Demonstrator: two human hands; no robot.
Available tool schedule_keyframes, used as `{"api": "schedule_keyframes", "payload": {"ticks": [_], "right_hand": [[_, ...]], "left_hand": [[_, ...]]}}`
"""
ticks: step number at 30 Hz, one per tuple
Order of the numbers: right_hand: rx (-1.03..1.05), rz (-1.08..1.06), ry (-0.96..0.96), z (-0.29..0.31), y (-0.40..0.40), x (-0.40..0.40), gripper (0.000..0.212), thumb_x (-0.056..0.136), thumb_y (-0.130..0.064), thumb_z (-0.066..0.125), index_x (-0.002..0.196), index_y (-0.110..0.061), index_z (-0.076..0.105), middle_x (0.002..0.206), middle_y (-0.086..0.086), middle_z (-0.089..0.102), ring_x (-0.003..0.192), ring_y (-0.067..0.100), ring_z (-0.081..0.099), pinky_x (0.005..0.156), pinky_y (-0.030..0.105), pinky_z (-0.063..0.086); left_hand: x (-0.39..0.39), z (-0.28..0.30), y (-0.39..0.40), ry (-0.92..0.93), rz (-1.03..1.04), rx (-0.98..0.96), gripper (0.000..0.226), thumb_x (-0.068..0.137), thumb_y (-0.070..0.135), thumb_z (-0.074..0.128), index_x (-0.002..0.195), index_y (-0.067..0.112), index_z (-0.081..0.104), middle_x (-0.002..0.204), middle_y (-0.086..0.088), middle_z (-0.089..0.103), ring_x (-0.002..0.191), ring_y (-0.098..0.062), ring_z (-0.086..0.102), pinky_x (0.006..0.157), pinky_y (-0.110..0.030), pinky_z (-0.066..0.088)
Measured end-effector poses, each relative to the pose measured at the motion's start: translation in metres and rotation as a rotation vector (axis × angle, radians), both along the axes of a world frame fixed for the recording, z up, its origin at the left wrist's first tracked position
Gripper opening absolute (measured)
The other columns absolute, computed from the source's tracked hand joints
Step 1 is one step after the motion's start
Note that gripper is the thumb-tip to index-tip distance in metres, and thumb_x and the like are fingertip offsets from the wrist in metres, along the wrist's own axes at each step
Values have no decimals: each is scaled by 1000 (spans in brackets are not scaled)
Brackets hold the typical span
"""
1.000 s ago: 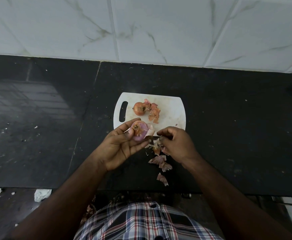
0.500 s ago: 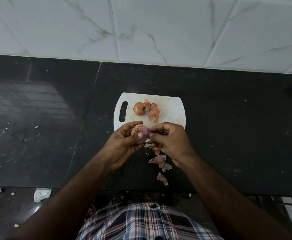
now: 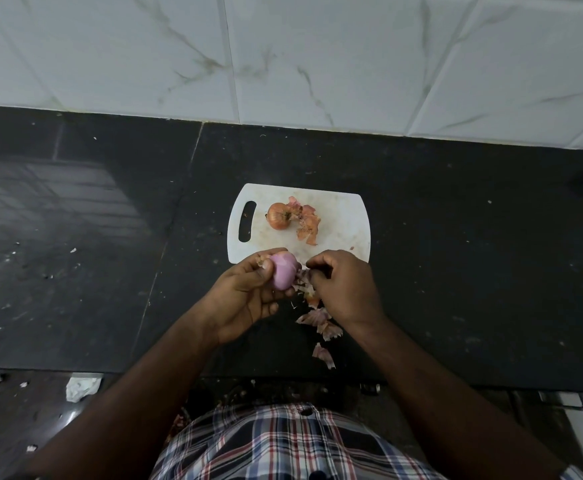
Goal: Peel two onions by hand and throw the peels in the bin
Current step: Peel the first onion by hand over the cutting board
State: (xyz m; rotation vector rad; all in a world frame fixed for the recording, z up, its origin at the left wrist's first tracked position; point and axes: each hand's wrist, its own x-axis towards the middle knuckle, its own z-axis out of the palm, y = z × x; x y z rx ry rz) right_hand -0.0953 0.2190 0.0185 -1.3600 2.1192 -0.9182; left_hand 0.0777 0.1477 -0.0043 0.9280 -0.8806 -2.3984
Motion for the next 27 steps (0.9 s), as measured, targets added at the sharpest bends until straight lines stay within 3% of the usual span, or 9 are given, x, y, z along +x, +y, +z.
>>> {"api": "schedule_keyframes", "payload": {"ticks": [3,6,8,12,17,23,27], "right_hand": [[57,33,60,-3,1,-7,17,89,-14,69,104,-13,77,103,2,76,95,15,69,81,22,50],[139,100,-13,-2,3,-13,23,90,-26,70,110,-17,76,124,-2,70,114,14,64,97,28,50],[88,95,-104,6,3,-13,34,87,-33,73,119,-21,72,132,-7,65,120,8,60,102,27,47],[27,207,-255,22,0,-4,48,78,-35,81,124,-27,68,108,-21,68,99,-5,65,85,14,50],[-63,185,-259,14,-4,-4,45,75,-20,85,118,-17,72,113,-5,74,103,2,68,95,27,55],[-82,170,-251,10,-4,-9,26,85,-8,75,111,-14,76,106,-1,76,99,6,70,94,36,57],[-32,245,-369,18,-2,-12,26,87,-20,75,109,-35,74,106,-14,75,99,2,70,91,28,57]], "left_hand": [[0,2,-2,13,15,19,45,92,27,54,135,13,56,106,-12,72,80,-22,70,57,-26,49],[3,2,-4,19,26,7,42,93,23,54,133,12,59,110,-15,71,84,-25,70,63,-28,50],[4,1,-4,14,18,0,42,93,21,55,133,11,59,110,-18,70,85,-27,69,67,-28,50],[2,5,-1,16,-14,-54,37,92,21,57,127,10,63,101,-16,70,78,-24,69,62,-26,50],[0,6,0,19,-23,-115,39,86,27,67,123,15,68,101,-15,71,76,-24,67,61,-26,51],[1,6,3,24,-22,-142,41,88,28,64,127,17,66,105,-14,70,74,-21,65,62,-24,51],[0,5,4,-4,-33,-182,41,87,32,67,125,16,67,108,-16,68,80,-23,63,70,-31,49]]}}
